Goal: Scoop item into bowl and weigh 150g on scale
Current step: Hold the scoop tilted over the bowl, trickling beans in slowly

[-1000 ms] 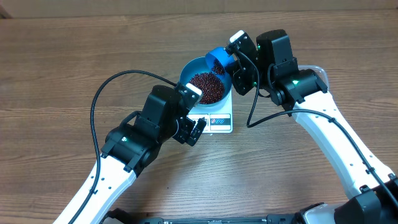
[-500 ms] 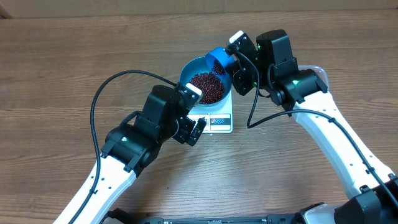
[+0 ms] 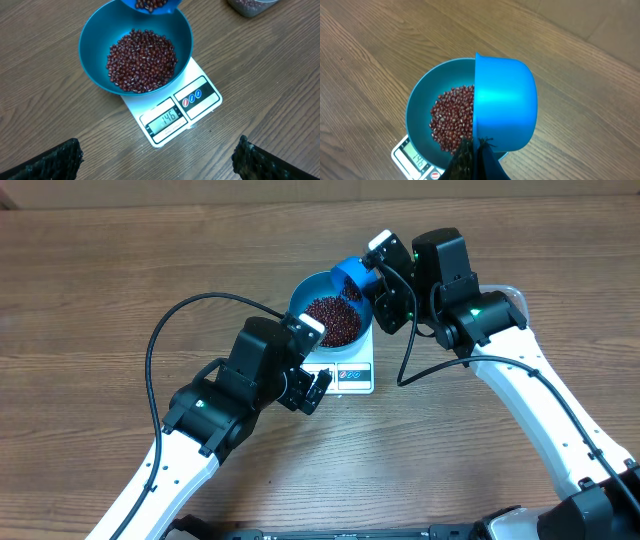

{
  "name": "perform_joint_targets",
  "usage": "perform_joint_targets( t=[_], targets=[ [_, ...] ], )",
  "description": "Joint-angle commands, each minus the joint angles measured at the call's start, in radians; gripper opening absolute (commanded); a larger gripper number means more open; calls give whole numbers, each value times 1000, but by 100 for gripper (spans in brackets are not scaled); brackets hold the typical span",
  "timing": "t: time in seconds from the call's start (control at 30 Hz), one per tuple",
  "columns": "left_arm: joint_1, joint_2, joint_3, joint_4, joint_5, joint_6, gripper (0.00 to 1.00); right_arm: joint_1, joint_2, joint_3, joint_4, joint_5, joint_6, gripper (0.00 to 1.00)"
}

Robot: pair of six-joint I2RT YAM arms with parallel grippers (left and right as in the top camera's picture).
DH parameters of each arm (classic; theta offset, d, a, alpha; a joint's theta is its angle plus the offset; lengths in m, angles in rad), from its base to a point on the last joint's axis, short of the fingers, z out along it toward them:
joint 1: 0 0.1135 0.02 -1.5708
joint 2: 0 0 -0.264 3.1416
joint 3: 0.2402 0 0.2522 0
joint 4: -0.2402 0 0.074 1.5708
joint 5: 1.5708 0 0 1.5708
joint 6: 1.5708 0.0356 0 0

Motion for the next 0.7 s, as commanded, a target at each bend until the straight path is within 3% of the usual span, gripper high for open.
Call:
perform_joint_targets(
  t=[0.0, 0.67],
  targets=[
    [2, -13, 2, 2, 0, 9, 100, 2, -2, 18, 3, 12, -5, 4],
    [2, -13, 2, 2, 0, 9, 100, 7, 2, 18, 10, 14, -1, 4]
  ],
)
